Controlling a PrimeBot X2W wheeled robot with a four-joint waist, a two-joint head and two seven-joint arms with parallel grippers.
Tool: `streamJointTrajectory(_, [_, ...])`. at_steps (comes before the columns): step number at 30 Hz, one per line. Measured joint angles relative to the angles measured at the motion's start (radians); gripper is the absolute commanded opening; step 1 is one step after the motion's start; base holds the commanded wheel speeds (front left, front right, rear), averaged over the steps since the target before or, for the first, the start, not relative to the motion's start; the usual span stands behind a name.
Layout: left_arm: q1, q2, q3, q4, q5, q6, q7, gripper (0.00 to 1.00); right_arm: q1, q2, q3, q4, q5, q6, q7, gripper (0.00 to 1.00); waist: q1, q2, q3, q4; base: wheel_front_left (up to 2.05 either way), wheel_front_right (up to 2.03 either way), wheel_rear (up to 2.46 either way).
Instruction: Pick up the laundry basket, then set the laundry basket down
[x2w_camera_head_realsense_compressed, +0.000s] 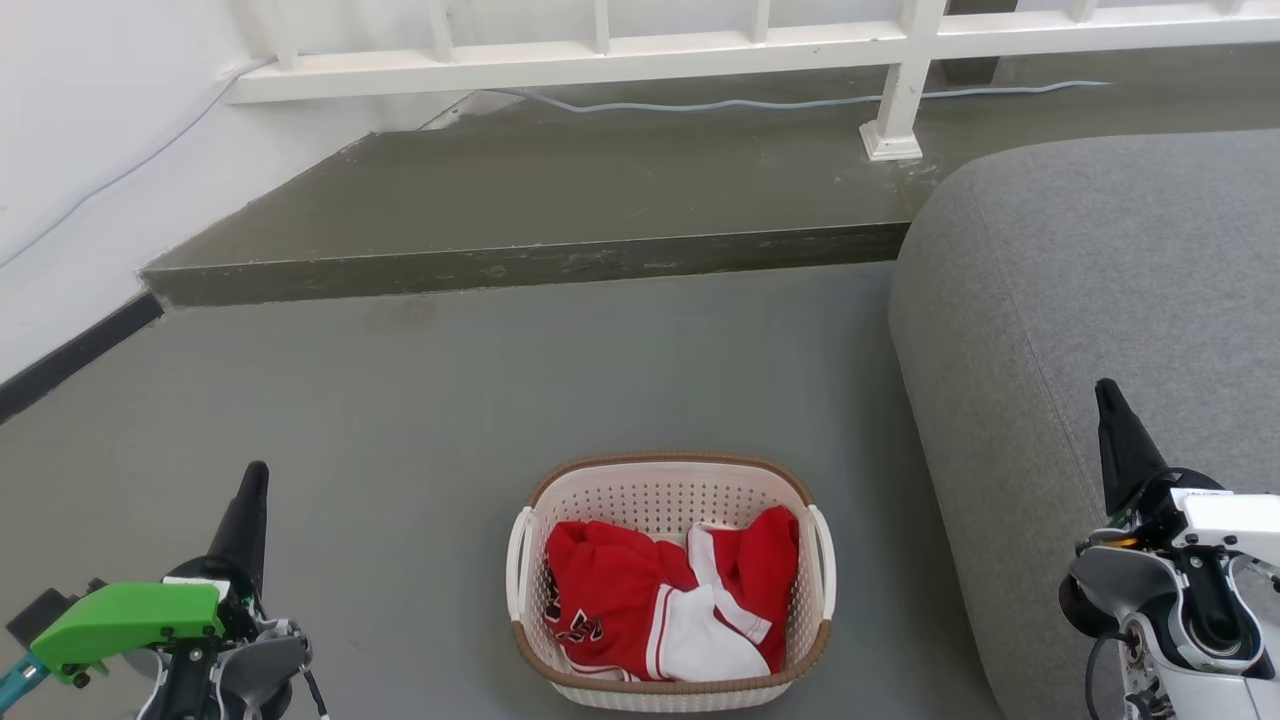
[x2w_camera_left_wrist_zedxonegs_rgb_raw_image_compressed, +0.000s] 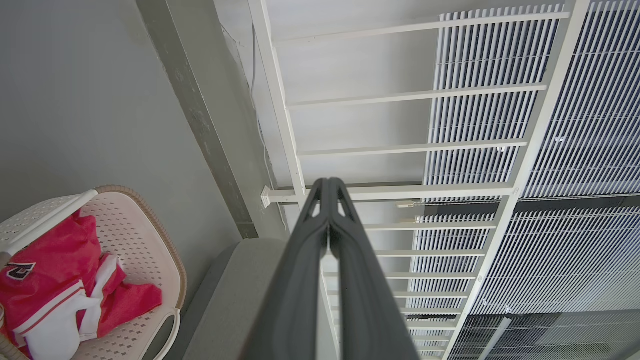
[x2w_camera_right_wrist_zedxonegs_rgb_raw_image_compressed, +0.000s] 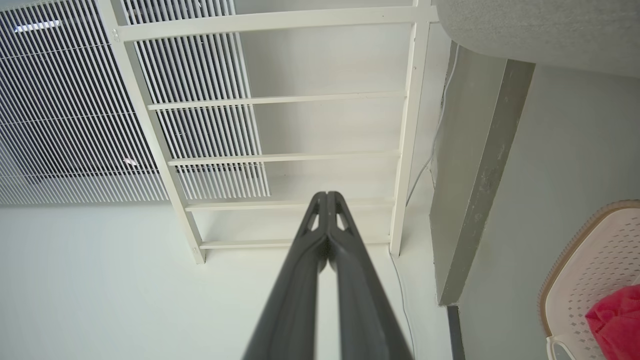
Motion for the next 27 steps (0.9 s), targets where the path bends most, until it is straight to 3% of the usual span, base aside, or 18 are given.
streamJointTrajectory(2, [0.003, -0.004, -0.002, 0.018, 0.000, 0.001, 0.000, 0.00, 0.005, 0.006, 0.001, 0.017, 0.000, -0.001, -0.001, 0.00, 0.0000, 0.0000, 0.000, 0.000, 0.00, 0.00, 0.00])
streamJointTrajectory(3, [0.007, -0.009, -0.004, 0.030, 0.000, 0.001, 0.000, 1.00, 0.014, 0.012, 0.002, 0.028, 0.000, -0.001, -0.002, 1.00, 0.0000, 0.0000, 0.000, 0.000, 0.00, 0.00, 0.00])
streamJointTrajectory(27, [0.030, -0.020, -0.025, -0.001, 0.043, 0.001, -0.055, 1.00, 0.039, 0.017, 0.039, -0.022, -0.047, -0.002, -0.039, 1.00, 0.0000, 0.0000, 0.004, 0.000, 0.00, 0.00, 0.00])
